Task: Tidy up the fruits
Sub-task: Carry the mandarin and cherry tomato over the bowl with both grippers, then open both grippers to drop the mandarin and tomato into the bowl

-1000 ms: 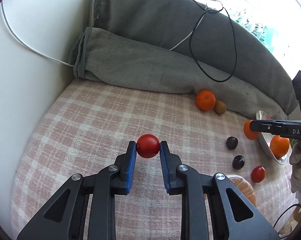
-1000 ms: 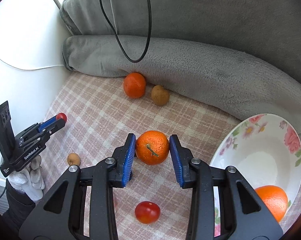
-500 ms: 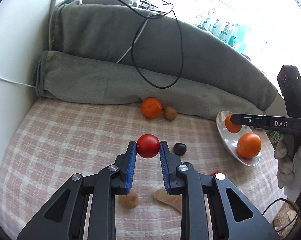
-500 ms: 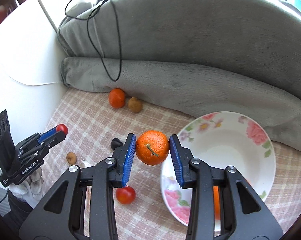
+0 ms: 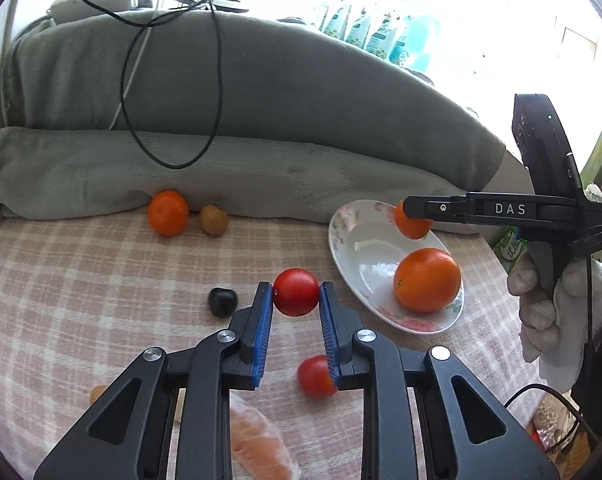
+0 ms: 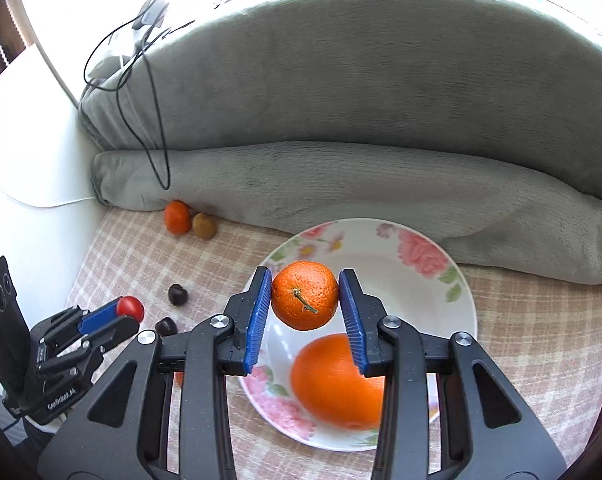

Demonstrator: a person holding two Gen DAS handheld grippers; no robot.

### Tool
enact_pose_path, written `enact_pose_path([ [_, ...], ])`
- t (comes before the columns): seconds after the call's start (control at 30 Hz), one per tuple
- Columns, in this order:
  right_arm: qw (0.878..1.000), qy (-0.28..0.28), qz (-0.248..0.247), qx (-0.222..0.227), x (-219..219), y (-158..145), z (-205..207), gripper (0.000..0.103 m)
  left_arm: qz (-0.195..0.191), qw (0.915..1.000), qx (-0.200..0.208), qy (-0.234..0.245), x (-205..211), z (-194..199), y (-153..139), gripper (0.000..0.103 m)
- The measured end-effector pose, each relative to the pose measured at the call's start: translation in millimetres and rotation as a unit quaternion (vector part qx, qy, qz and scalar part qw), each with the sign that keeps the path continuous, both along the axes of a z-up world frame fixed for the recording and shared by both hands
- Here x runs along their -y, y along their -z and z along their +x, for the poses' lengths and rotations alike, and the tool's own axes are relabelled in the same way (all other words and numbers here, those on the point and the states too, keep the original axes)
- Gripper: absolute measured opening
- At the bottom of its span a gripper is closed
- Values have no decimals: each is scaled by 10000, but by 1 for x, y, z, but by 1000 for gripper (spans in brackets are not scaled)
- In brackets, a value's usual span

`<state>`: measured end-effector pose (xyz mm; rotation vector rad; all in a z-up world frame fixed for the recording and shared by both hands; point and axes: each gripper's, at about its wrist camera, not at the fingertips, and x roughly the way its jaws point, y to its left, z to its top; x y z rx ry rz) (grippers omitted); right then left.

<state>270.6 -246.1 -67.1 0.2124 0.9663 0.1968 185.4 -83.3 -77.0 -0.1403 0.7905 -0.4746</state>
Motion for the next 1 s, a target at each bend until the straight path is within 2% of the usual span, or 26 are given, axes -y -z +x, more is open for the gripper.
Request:
enact_pose_path([
  [0.63, 9990, 432, 97, -101, 43, 19, 3, 37, 206, 9980, -116, 586, 81, 8, 14, 22],
  [1.0, 9984, 540, 127, -77, 51, 21, 0, 37, 266, 9970, -75, 726, 102, 7, 14, 22],
])
